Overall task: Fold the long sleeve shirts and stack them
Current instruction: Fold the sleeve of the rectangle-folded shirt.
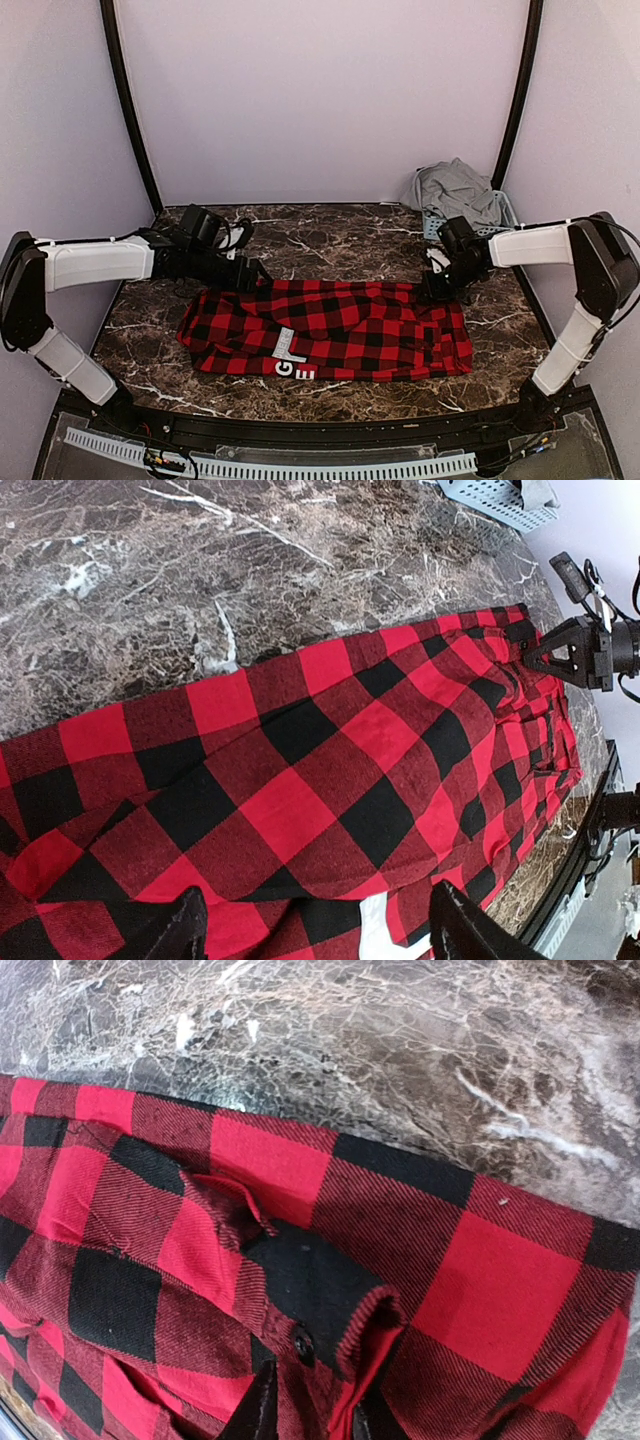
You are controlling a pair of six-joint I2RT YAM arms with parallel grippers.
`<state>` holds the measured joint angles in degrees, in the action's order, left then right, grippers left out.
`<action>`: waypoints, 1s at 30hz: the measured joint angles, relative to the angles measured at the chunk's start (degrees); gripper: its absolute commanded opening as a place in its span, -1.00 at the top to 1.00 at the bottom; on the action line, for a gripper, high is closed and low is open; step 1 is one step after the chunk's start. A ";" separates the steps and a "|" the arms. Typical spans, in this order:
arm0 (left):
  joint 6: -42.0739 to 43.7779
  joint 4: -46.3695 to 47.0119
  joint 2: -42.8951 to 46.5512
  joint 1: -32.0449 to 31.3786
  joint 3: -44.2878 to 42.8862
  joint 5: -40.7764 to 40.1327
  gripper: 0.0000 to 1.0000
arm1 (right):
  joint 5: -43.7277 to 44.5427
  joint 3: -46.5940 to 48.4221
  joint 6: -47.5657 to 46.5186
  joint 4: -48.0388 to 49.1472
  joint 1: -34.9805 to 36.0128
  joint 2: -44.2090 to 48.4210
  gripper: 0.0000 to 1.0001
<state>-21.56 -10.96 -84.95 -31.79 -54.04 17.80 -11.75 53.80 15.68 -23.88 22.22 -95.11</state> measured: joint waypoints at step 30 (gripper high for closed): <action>0.61 11.17 -10.21 -8.20 8.55 -21.70 -0.49 | 9.73 -0.31 -0.42 8.63 12.15 6.12 0.14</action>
<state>-20.95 0.21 -95.15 -39.99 -45.50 -3.90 -2.02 53.49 15.27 -15.25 34.37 -88.99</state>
